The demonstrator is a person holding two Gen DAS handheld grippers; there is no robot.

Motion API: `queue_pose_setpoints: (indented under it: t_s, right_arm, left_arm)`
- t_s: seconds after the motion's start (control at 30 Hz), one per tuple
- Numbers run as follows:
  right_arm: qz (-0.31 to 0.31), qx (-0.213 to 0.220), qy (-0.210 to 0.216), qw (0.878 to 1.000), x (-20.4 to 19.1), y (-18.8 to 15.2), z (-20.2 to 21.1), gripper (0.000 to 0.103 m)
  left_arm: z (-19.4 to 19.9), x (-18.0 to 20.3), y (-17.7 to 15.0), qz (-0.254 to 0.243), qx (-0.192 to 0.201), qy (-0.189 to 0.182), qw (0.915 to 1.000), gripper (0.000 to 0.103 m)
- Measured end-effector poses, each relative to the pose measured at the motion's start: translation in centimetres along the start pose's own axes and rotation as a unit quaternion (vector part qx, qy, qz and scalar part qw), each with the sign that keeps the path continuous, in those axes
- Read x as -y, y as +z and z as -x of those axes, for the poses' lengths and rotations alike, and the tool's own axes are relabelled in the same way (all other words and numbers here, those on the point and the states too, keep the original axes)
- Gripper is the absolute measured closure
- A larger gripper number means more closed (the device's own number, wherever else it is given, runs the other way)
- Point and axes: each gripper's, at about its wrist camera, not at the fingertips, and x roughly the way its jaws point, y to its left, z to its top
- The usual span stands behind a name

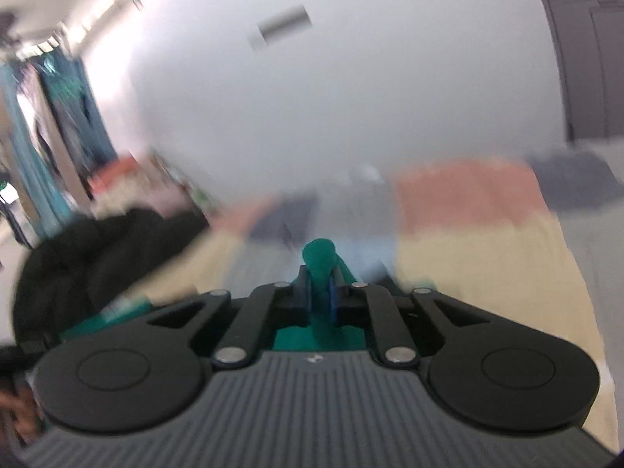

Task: Fold large clothes
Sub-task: 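Lower the hoodie onto the bed and open both grippers, then position both grippers over the folded green hoodie and pinch its edge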

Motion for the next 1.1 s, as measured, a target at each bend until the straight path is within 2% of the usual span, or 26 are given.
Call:
queue_pose_setpoints:
  t_s: [0.13, 0.2, 0.3, 0.43, 0.6, 0.77, 0.87, 0.9, 0.93, 0.97, 1.0, 1.03, 1.1]
  right_arm:
    - [0.012, -0.005, -0.015, 1.0, -1.2, 1.5, -3.5, 0.092]
    - [0.002, -0.033, -0.029, 0.999, -0.9, 1.0, -6.3, 0.092]
    - [0.005, -0.075, -0.059, 0.995, -0.2, -0.7, -10.1, 0.092]
    - [-0.023, -0.141, -0.083, 0.986, 2.1, -3.7, -14.0, 0.092]
    - [-0.041, -0.176, -0.08, 0.98, 3.3, -6.2, -15.4, 0.092]
    - [-0.013, -0.167, -0.076, 0.983, 2.4, -6.0, -14.1, 0.089]
    - [0.021, -0.154, -0.081, 0.985, 1.2, -5.1, -12.4, 0.086]
    - [0.032, -0.152, -0.083, 0.984, 0.9, -4.9, -11.8, 0.083]
    - [0.041, -0.156, -0.085, 0.983, 0.6, -4.7, -11.0, 0.073]
    - [0.044, -0.16, -0.085, 0.982, 0.3, -4.6, -10.3, 0.059]
    - [0.043, -0.161, -0.079, 0.983, 0.1, -4.6, -9.4, 0.053]
    - [0.04, -0.159, -0.071, 0.984, -0.1, -4.6, -8.2, 0.051]
    - [0.038, -0.153, -0.065, 0.985, -0.5, -4.6, -6.0, 0.052]
  left_arm:
    - [1.3, -1.2, 0.7, 0.036, 0.026, -0.004, 0.999, 0.095]
    - [1.0, -1.6, 0.9, 0.044, 0.028, 0.004, 0.9986, 0.095]
    - [-0.1, -1.5, 0.7, 0.026, 0.026, 0.024, 0.999, 0.095]
    - [-1.8, -1.7, 0.3, 0.02, 0.0, 0.043, 0.9989, 0.094]
    - [-4.3, -2.3, -0.7, 0.014, -0.047, 0.053, 0.9974, 0.092]
    - [-3.7, -1.3, -1.3, -0.022, -0.033, 0.064, 0.9972, 0.091]
    - [-2.5, -0.5, -1.4, -0.035, -0.026, 0.067, 0.9968, 0.079]
    - [-2.1, -0.4, -1.3, -0.03, -0.026, 0.067, 0.9969, 0.064]
    - [-1.5, -0.3, -1.3, -0.022, -0.026, 0.069, 0.997, 0.048]
    - [-0.7, -0.1, -1.2, -0.017, -0.018, 0.071, 0.9972, 0.044]
    - [0.2, 0.1, -1.2, -0.017, -0.008, 0.068, 0.9975, 0.043]
    - [1.2, 0.5, -1.1, -0.022, 0.001, 0.06, 0.9979, 0.043]
    - [2.7, 1.4, -1.1, -0.028, 0.012, 0.053, 0.9981, 0.043]
